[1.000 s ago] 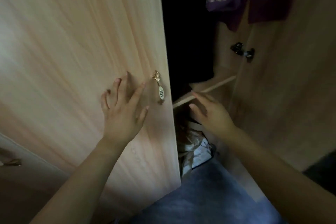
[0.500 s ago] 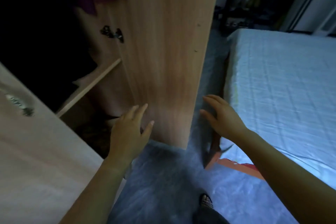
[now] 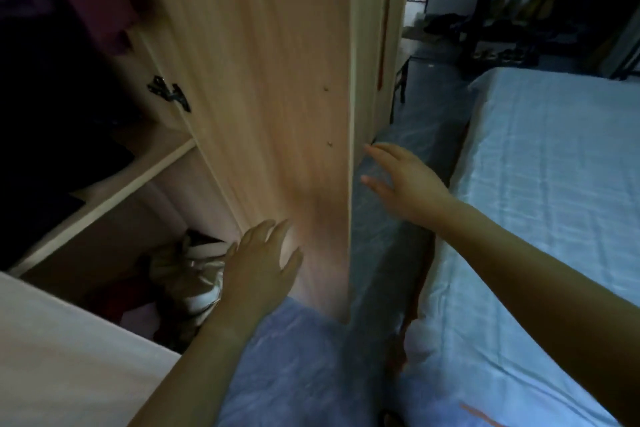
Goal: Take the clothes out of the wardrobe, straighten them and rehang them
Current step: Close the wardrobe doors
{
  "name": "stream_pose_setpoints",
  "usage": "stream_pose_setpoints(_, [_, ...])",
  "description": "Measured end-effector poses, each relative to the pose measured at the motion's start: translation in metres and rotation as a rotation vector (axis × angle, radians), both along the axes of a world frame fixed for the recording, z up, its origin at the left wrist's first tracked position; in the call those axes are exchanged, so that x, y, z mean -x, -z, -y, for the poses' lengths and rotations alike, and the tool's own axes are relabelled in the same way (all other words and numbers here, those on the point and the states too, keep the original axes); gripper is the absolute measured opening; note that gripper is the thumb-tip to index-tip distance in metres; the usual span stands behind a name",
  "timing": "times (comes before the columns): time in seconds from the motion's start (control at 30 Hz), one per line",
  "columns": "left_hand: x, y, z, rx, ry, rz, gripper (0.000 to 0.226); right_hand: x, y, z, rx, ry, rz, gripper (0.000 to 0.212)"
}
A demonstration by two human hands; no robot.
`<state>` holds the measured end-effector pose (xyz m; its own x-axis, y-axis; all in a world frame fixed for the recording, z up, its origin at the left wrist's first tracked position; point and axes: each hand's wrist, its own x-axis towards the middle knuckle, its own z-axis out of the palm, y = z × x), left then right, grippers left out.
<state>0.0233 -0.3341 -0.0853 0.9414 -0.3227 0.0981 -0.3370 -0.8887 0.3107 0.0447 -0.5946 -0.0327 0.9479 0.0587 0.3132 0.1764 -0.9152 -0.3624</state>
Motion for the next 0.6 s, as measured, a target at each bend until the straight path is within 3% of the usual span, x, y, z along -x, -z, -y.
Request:
stream_pose_setpoints(0.13, [-0.02,-0.008,0.033,0.028,-0.13,0.014,0.079,-0.065,-0.016,0.018,-0.087,-0.157,0.033,0.055])
stream_pose_setpoints(0.33, [-0.029,-0.014,0.047,0.072,-0.258,0.064,0.068,-0.092,-0.01,0.016,-0.303,-0.326,0.209,0.028])
stream_pose_setpoints(0.5, [-0.023,-0.018,0.05,0.107,-0.336,0.086,0.069,-0.082,-0.013,0.01,-0.254,-0.49,0.257,0.038])
stream_pose_setpoints(0.6, [-0.014,-0.019,0.05,0.154,-0.364,0.118,0.067,-0.074,-0.018,0.001,-0.199,-0.629,0.278,0.033])
